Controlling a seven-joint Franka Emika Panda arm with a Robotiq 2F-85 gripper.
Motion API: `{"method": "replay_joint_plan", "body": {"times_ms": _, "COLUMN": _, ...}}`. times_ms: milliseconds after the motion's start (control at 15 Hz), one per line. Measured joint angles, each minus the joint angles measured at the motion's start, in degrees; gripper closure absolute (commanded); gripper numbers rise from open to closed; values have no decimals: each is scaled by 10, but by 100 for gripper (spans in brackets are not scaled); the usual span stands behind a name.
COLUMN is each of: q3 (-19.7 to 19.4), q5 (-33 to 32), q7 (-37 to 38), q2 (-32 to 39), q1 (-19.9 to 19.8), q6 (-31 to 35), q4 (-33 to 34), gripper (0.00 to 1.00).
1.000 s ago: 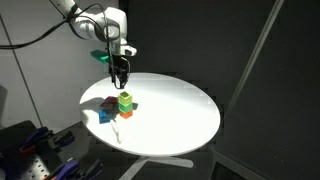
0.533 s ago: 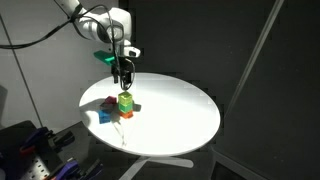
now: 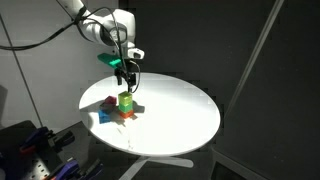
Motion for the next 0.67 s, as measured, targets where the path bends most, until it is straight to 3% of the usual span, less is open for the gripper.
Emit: {"method": "replay_joint_plan", "body": {"times_ms": 667, "q3": 0, "q5": 0, "q7": -59, "q2": 23, "q1": 0, "q6": 70, "q4": -19, "gripper": 0}}
